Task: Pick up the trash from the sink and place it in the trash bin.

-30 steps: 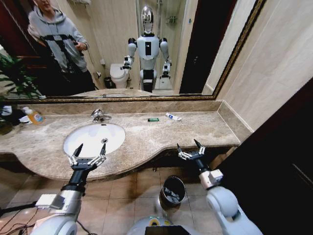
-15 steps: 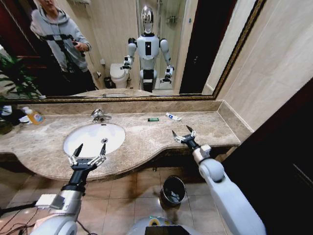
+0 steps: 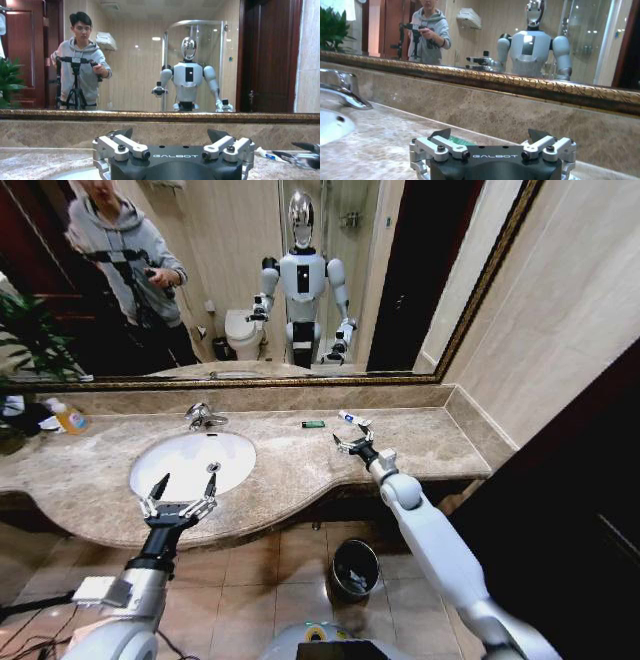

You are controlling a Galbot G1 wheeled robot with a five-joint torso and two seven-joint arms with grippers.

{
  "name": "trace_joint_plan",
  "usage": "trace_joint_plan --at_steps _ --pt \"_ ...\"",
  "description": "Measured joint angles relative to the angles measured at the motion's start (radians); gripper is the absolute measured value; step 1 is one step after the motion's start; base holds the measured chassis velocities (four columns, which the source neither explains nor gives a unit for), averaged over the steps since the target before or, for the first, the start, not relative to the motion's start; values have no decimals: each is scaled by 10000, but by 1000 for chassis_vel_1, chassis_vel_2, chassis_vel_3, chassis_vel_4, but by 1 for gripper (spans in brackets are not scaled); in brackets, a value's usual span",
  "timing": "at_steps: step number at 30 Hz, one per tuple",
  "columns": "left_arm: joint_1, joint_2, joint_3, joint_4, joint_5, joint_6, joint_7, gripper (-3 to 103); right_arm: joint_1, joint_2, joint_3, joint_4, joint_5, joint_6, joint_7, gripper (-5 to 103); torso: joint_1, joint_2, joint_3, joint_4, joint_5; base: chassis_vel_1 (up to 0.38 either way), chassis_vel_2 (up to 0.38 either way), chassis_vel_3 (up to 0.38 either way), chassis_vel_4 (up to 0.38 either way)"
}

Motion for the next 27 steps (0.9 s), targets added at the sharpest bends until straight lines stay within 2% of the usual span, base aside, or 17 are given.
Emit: trace_joint_plan --at_steps 8,17,20,27 --pt "0 0 0 0 0 0 0 100 1170 706 -266 -1630 -521 381 405 100 0 0 0 0 0 0 0 0 0" --pt "0 0 1 0 0 0 1 100 2151 1583 -324 -3282 -526 396 916 100 -1 0 -1 1 -1 0 0 0 0" --pt "0 0 0 -1 0 0 0 100 2589 1934 -187 -4133 -796 409 942 100 -1 0 0 0 0 0 0 0 0" --pt "0 0 1 -1 0 0 0 100 3216 2112 9 -5230 -684 483 935 100 -1 0 0 -2 -1 0 0 0 0"
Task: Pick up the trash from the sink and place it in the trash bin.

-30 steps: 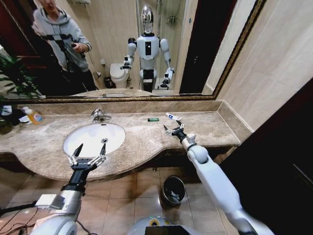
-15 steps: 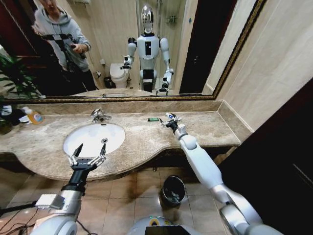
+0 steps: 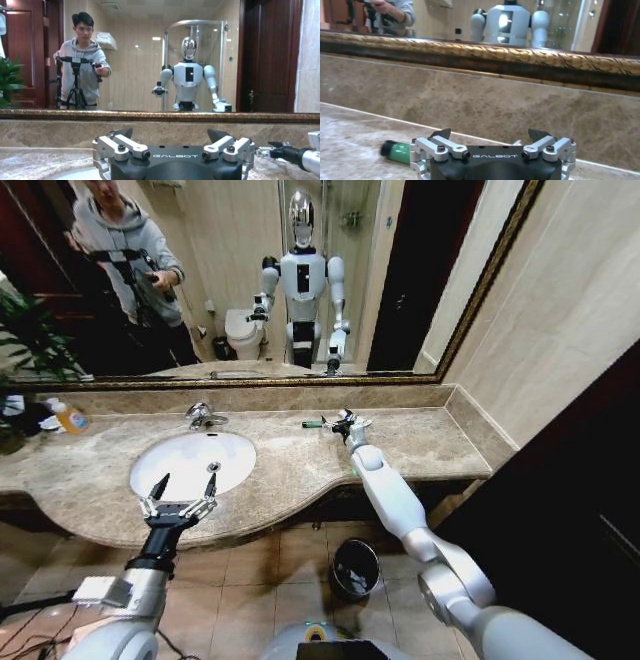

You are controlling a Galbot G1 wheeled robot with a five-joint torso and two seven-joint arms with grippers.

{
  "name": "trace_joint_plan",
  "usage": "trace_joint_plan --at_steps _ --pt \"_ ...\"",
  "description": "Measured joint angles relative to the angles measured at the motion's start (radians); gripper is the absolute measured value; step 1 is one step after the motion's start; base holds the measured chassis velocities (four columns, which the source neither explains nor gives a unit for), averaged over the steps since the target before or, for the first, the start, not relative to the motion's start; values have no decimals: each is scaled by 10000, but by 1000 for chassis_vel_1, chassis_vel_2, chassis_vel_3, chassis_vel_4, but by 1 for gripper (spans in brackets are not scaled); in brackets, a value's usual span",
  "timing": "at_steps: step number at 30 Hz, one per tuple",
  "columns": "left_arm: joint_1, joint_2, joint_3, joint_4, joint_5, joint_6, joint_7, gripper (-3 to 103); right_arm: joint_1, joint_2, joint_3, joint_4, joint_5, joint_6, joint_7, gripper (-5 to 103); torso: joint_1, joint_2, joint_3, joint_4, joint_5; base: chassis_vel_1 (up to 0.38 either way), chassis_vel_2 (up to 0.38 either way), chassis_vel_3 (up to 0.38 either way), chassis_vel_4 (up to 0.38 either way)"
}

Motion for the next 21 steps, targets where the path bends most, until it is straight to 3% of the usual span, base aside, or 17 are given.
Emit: trace_joint_plan --at_steps 12,17,21 --pt "0 0 -1 0 0 0 0 100 677 187 213 -1080 458 -238 52 100 0 1 0 4 2 0 0 0 0" --pt "0 0 0 0 0 0 0 100 590 -104 614 -1109 485 -397 128 102 0 2 -1 0 2 0 0 0 0" --pt "0 0 0 0 0 0 0 100 522 -220 707 -1162 488 -410 147 95 -1 2 -1 0 4 0 0 0 0"
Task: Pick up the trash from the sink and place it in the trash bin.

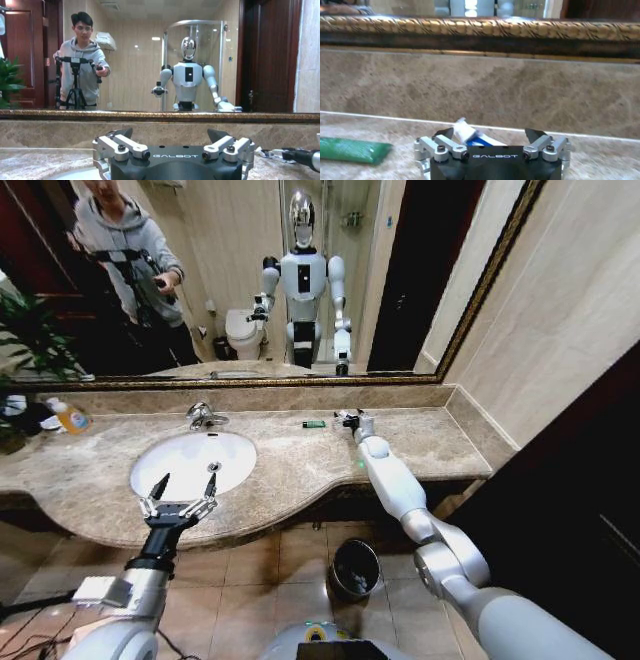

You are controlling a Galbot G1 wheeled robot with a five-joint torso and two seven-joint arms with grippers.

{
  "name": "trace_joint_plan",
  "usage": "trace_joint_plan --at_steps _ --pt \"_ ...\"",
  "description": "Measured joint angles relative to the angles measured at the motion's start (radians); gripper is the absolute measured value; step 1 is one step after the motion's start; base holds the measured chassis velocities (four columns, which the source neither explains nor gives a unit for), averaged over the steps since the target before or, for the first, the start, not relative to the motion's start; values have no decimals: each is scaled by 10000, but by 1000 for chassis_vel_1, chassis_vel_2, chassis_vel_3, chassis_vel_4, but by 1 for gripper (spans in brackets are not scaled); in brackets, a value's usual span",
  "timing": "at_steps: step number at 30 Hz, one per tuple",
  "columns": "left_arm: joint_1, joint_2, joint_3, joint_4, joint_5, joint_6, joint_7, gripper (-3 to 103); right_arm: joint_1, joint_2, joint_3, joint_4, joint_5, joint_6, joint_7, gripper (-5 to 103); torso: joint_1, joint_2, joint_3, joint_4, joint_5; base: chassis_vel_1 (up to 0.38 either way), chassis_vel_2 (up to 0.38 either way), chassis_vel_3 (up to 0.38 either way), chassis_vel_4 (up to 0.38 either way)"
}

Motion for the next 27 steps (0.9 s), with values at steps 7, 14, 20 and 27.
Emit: trace_joint_plan --at_steps 7,14,20,27 --pt "0 0 0 0 0 0 0 100 78 81 13 -153 14 3 -44 83 0 0 0 2 -1 0 0 0 0" --pt "0 0 0 0 0 0 0 100 315 459 -35 -595 -170 153 -257 82 0 0 0 3 -3 0 0 0 0" --pt "0 0 0 0 0 0 0 100 544 767 53 -1279 -301 537 -300 76 0 0 0 3 -3 0 0 0 0" --pt "0 0 0 0 0 0 0 100 556 738 59 -1318 -304 600 -359 56 0 0 0 2 -2 0 0 0 0"
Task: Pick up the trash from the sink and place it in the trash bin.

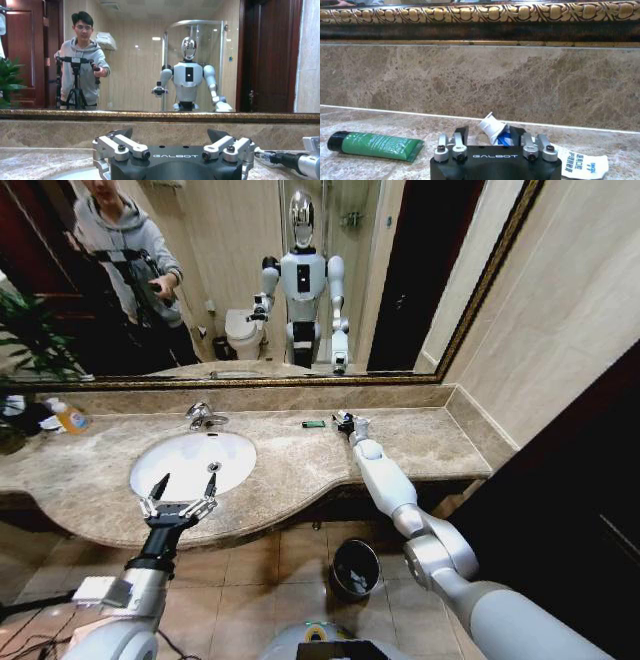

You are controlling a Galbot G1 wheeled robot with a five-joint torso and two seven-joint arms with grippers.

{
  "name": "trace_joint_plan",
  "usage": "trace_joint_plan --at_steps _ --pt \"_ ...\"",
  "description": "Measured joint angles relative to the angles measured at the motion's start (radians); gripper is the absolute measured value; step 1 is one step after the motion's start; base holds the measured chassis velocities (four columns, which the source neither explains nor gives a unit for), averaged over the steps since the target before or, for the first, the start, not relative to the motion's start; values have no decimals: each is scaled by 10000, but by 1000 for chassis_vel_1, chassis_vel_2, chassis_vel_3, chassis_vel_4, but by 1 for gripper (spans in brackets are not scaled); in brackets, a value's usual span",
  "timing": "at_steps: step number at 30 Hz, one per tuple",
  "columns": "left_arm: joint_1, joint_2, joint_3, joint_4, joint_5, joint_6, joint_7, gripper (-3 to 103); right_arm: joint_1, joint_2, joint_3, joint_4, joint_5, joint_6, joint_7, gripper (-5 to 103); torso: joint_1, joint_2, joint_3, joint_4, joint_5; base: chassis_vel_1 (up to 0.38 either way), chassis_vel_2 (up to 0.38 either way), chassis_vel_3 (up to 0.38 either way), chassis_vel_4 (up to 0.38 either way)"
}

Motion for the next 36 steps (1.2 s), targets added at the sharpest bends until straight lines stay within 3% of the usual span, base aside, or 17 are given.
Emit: trace_joint_plan --at_steps 2,3,5,11,24,36 --pt "0 0 0 0 0 0 0 100 -11 -19 -3 31 0 18 -2 51 0 0 0 0 0 0 0 0 0" --pt "1 0 0 0 0 0 0 100 -32 -26 -5 50 1 31 -6 44 0 0 0 0 0 0 0 0 0" --pt "0 0 0 0 0 0 0 100 -56 -31 -6 75 0 41 -20 44 0 0 0 0 1 0 0 0 0" --pt "0 0 0 0 0 0 0 100 -198 -100 -31 264 -32 54 -110 28 0 0 0 0 1 0 0 0 0" --pt "0 0 0 0 0 0 0 100 -790 -585 -113 1526 255 -277 -45 24 0 0 0 0 0 0 0 0 0" --pt "0 1 0 0 0 0 0 100 -2992 -2135 -346 5452 1375 -986 22 21 0 0 -1 0 5 0 0 0 0"
